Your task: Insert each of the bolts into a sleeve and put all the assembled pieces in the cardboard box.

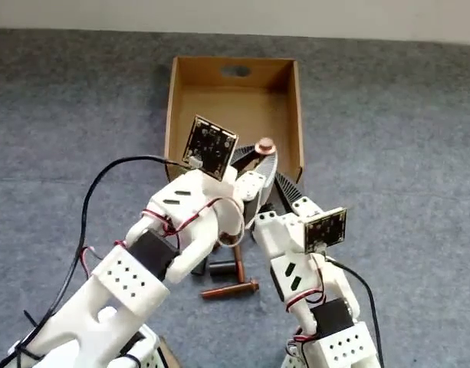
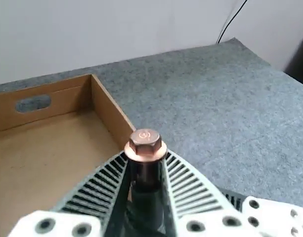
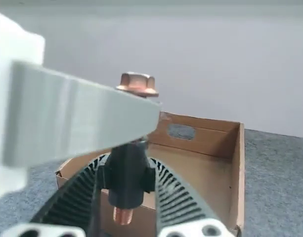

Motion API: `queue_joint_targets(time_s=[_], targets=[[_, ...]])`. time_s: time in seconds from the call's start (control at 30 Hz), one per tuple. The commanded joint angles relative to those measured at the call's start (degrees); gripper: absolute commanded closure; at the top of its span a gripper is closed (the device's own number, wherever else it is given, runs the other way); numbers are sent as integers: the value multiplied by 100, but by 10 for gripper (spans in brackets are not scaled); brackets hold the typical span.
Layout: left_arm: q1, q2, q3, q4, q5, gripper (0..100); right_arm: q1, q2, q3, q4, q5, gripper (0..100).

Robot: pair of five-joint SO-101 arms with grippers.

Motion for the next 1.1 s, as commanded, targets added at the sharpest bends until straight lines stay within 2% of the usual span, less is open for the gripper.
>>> queue_joint_targets(time_s=[0.0,0.17,0.37,0.47,0.57,0.67,0.73,0.87,1.07], targets=[[-189,-602,-22,730,-9,950,22,-136,92,4,44,992],[-198,-1051,-4,1319,9,811,22,-101,92,4,44,992],[-435,-1499,-40,1345,-44,815,22,-101,101,4,44,992],[-866,-1851,-31,1618,-721,819,22,-101,101,13,44,992],[-1508,-1991,75,2286,-1354,824,22,-101,127,119,44,992],[-2097,-1991,620,2646,-1714,909,13,-101,92,541,44,992],[-2527,-1991,1209,2611,-2092,991,13,-101,-57,725,44,992],[-3099,-1991,2431,1758,-2303,988,13,-101,-637,1218,44,992],[-3152,-2035,3152,1433,-2286,990,13,-92,-1807,2000,53,990]])
